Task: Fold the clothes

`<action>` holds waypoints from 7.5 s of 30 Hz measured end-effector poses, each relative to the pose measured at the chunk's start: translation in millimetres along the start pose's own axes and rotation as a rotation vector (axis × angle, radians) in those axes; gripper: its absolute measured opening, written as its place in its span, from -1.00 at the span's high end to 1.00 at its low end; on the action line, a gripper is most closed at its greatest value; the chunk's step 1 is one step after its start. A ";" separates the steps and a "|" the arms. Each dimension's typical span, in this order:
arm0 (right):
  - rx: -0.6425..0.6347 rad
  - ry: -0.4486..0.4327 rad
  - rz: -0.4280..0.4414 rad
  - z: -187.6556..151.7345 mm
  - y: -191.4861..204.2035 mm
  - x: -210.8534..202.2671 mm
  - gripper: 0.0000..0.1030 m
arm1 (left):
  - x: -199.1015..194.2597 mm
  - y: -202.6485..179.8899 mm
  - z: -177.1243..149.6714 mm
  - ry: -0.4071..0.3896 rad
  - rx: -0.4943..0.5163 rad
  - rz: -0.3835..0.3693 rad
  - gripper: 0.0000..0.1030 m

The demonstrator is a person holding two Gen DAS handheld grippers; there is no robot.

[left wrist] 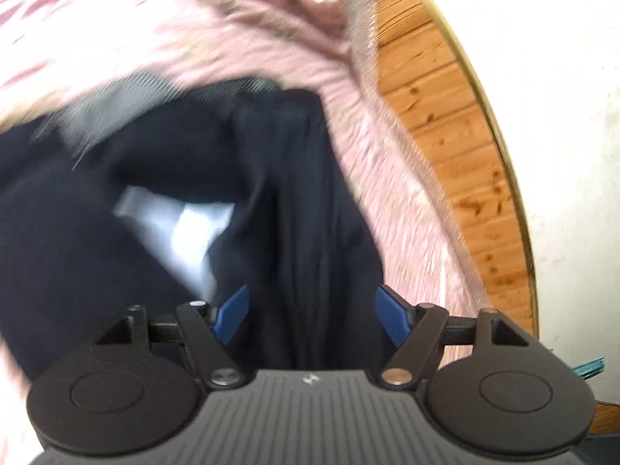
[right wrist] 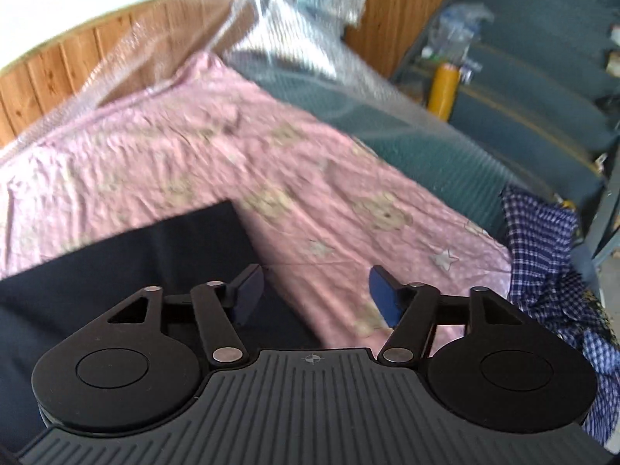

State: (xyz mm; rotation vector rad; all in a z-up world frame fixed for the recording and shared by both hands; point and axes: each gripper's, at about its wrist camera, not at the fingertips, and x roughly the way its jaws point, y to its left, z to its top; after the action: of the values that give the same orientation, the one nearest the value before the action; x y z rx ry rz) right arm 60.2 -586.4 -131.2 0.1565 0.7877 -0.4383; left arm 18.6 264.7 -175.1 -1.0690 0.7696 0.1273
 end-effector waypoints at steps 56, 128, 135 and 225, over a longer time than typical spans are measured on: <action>-0.682 0.287 0.565 -169.8 374.2 -136.4 -0.69 | -4.3 163.6 -4.5 -0.037 -0.545 -0.388 -0.62; -0.373 0.372 0.689 -194.9 295.5 -136.9 -0.60 | -76.8 161.1 11.9 -0.060 -0.104 -0.189 0.80; 0.231 0.403 0.828 -169.9 188.1 -90.8 -0.52 | -76.5 186.0 3.0 -0.009 -0.158 -0.167 0.19; 0.072 0.040 -0.066 36.5 -71.3 79.4 0.07 | -107.3 116.2 -68.2 -0.191 -0.121 0.422 -0.34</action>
State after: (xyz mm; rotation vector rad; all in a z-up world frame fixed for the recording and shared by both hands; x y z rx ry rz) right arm 102.1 -686.9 -160.6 0.2078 0.8185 -0.5280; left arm -147.1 294.6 -211.6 -0.9784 0.8124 0.6331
